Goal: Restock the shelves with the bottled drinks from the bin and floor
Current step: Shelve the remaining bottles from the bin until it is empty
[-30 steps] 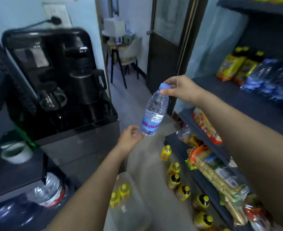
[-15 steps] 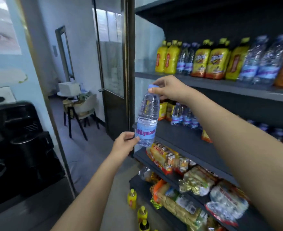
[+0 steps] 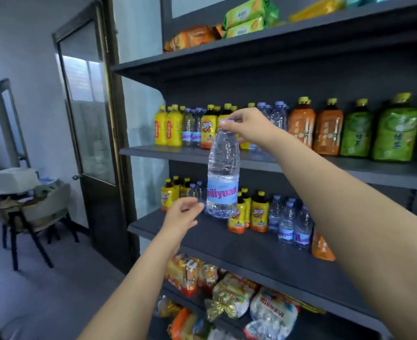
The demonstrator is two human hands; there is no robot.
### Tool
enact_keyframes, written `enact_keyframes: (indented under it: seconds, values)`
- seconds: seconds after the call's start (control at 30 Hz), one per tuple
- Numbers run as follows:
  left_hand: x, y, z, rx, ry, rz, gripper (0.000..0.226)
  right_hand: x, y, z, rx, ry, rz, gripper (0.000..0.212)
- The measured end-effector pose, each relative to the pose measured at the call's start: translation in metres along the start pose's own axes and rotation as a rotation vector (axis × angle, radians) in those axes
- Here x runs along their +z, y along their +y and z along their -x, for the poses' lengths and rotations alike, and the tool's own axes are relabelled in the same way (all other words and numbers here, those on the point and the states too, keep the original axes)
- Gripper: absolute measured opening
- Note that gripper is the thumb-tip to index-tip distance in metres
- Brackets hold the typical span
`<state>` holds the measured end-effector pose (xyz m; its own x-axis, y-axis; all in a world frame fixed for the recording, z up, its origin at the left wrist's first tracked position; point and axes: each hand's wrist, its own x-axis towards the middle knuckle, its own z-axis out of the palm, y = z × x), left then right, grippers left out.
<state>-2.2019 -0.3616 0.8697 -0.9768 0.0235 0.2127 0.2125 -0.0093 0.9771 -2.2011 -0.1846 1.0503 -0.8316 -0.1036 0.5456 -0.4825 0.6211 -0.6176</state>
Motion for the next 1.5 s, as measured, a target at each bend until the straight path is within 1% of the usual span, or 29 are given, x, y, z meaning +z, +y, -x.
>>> enact_keyframes:
  seconds: [0.1, 0.23, 0.37, 0.57, 0.83, 1.03, 1.13, 1.3, 1.4, 1.5]
  values:
    - [0.024, 0.013, -0.017, 0.042, -0.061, 0.013, 0.020, -0.022, 0.003, -0.004, 0.017, 0.079, 0.004, 0.028]
    - [0.049, 0.030, -0.045, 0.114, -0.139, 0.036, 0.014, -0.039, 0.008, -0.012, 0.048, 0.174, 0.033, 0.031]
    - [0.060, 0.035, -0.080, 0.123, -0.228, 0.092, 0.011, -0.043, 0.017, -0.027, 0.064, 0.256, 0.061, 0.028]
    - [0.049, 0.038, -0.138, 0.121, -0.350, 0.182, 0.008, -0.023, 0.031, -0.067, 0.089, 0.355, 0.078, 0.023]
    - [0.013, 0.037, -0.207, 0.175, -0.487, 0.143, 0.011, 0.023, 0.041, -0.119, 0.085, 0.457, 0.086, 0.022]
    - [-0.015, 0.006, -0.219, 0.147, -0.517, 0.134, 0.007, 0.070, 0.053, -0.121, 0.119, 0.455, 0.066, 0.026]
    - [-0.019, -0.021, -0.216, 0.109, -0.536, 0.150, 0.007, 0.090, 0.065, -0.111, 0.139, 0.439, 0.049, 0.023]
    - [-0.016, -0.075, -0.210, -0.004, -0.574, 0.144, 0.008, 0.118, 0.100, -0.088, 0.240, 0.403, 0.021, 0.034]
    - [-0.006, -0.106, -0.205, -0.081, -0.601, 0.148, 0.011, 0.129, 0.120, -0.070, 0.284, 0.382, 0.051, 0.036]
    - [0.007, -0.132, -0.199, -0.130, -0.619, 0.152, 0.013, 0.135, 0.146, -0.051, 0.333, 0.389, 0.028, 0.039]
